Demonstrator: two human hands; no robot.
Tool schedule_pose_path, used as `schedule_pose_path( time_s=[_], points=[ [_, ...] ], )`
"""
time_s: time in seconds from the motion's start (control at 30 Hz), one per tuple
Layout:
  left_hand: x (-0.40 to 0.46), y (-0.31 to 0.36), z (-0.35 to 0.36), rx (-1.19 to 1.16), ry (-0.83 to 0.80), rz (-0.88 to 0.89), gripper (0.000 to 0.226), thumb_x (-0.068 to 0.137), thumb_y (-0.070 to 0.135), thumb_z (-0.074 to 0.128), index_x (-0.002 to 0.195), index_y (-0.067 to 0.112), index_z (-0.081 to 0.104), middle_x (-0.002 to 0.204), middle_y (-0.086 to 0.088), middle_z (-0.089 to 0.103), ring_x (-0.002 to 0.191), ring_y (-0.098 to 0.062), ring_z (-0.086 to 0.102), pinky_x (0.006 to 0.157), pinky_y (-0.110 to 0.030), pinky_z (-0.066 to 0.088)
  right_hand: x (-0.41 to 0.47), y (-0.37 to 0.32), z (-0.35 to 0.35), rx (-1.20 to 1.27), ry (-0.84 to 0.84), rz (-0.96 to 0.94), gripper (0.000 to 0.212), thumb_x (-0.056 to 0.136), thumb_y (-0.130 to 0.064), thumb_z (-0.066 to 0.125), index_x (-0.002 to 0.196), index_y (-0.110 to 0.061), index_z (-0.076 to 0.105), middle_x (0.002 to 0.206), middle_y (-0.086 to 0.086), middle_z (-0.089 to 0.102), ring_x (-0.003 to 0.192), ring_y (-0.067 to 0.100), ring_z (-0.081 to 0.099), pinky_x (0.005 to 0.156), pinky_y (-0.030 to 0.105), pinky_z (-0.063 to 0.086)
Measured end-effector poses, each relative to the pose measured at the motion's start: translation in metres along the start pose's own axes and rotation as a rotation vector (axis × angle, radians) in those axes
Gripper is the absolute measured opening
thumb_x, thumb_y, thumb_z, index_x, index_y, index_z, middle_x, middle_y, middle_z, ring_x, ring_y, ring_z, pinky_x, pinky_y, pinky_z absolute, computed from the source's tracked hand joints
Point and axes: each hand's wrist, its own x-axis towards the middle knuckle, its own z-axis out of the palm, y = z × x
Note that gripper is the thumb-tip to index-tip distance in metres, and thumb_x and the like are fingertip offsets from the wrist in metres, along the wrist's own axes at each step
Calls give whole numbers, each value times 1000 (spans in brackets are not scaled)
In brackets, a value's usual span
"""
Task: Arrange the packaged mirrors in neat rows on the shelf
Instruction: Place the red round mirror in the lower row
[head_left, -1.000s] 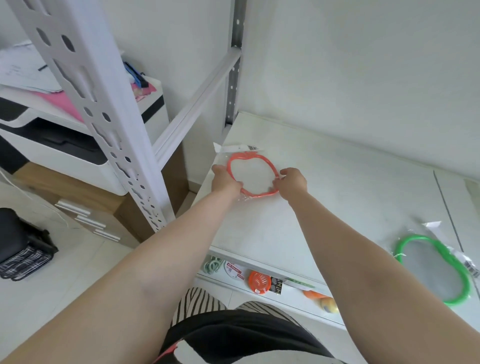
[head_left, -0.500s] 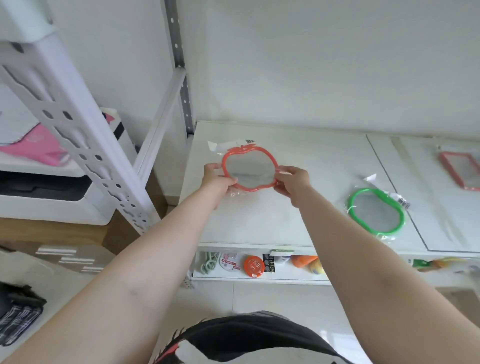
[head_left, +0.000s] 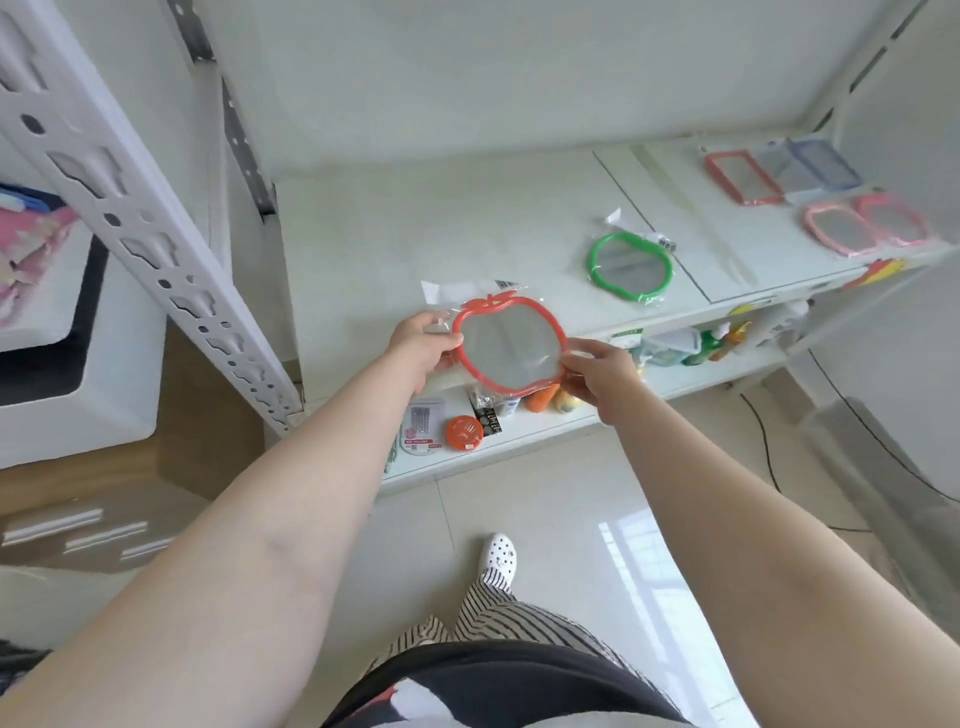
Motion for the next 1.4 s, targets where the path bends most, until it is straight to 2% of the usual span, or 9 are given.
schedule_pose_path(
  time_s=[0.1, 0.27, 0.37, 0.5, 0.7, 0.8, 1.07, 1.23, 1.4],
  points=[
    [-10, -12, 24, 51, -68, -19, 50, 83, -12, 60, 128, 8, 52, 85, -8, 61, 69, -17, 64, 60, -22, 59, -20, 13, -29, 36, 57, -26, 28, 87, 3, 58, 111, -9, 65, 71, 9, 61, 57, 18, 57, 66, 26, 56],
    [-24, -27, 80, 162, -125, -12, 55, 82, -8, 64, 133, 7, 50, 85, -3, 62, 69, -18, 65, 81, -34, 58, -37, 32, -84, 101, 153, -16, 29, 86, 3, 58, 112, -7, 66, 75, 7, 63, 60, 16, 59, 62, 20, 58],
    [-33, -35, 117, 204, -162, -35, 53, 84, -7, 62, 133, 9, 50, 81, -2, 62, 63, -16, 65, 73, -35, 56, -40, 45, -119, 118, 217, 0, 29, 86, 2, 59, 112, -7, 67, 75, 7, 64, 61, 16, 62, 68, 24, 59],
    [-44, -52, 176, 268, -217, -63, 52, 87, -6, 60, 134, 12, 48, 84, -4, 64, 64, -17, 60, 42, -21, 53, -40, 62, -173, 136, 284, 27, 31, 84, 3, 60, 111, -8, 68, 73, 6, 64, 51, 11, 60, 74, 27, 58],
    [-47, -92, 282, 299, -273, -56, 55, 84, -8, 61, 136, 5, 47, 120, -16, 62, 91, -25, 63, 91, -38, 54, -31, 86, -276, 153, 369, 71, 32, 83, 4, 60, 112, -7, 68, 67, 7, 63, 48, 12, 60, 79, 33, 59],
    [-49, -109, 334, 329, -274, -37, 55, 83, -7, 63, 135, 5, 48, 123, -15, 61, 105, -29, 63, 98, -41, 51, -24, 93, -327, 148, 372, 84, 34, 83, 3, 60, 114, -8, 68, 71, 8, 64, 57, 16, 61, 72, 27, 59],
    [-53, -109, 433, 331, -278, 7, 53, 84, -8, 61, 134, 6, 49, 119, -9, 58, 103, -29, 63, 92, -36, 53, 4, 84, -418, 171, 381, 60, 29, 85, 1, 63, 111, -12, 69, 72, 7, 64, 53, 12, 58, 71, 26, 59],
    [-38, -90, 469, 342, -293, 14, 52, 86, -10, 57, 135, 5, 48, 111, -10, 57, 76, -15, 63, 71, -23, 54, 40, 74, -442, 207, 398, 73, 31, 85, 1, 63, 114, -11, 67, 80, 12, 66, 55, 14, 57, 72, 28, 59],
    [-1, -72, 505, 360, -303, 6, 53, 86, -11, 57, 135, 4, 47, 117, -13, 58, 82, -19, 63, 69, -22, 54, 84, 52, -462, 208, 418, 89, 31, 86, -1, 64, 115, -11, 66, 85, 13, 68, 56, 14, 60, 68, 26, 61]
  ],
)
